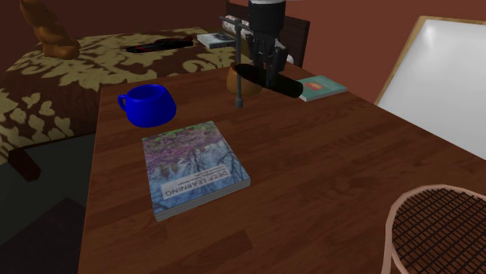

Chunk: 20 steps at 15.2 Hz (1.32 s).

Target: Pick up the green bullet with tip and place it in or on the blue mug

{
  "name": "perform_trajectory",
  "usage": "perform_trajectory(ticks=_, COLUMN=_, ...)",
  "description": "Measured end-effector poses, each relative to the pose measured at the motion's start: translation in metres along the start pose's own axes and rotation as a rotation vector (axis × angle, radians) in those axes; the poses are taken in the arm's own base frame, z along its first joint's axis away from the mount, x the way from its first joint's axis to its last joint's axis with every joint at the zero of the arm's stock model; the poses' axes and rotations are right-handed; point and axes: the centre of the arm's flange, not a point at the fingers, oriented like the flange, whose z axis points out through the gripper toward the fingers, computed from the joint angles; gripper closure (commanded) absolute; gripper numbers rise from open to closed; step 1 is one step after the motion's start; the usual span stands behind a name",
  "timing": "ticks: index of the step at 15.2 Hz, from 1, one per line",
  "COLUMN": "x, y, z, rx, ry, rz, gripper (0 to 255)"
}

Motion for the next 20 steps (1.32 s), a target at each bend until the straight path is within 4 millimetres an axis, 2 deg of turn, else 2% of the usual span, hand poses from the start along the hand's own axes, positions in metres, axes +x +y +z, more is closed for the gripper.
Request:
perform_trajectory(ticks=7, x=-0.066, y=-0.060, z=-0.006, rx=0.000, ry=-0.001, rz=-0.001, gripper=255)
perform_trajectory(ticks=20, x=-0.184, y=-0.183, z=-0.015, rx=0.000, ry=0.000, rz=-0.001, gripper=255)
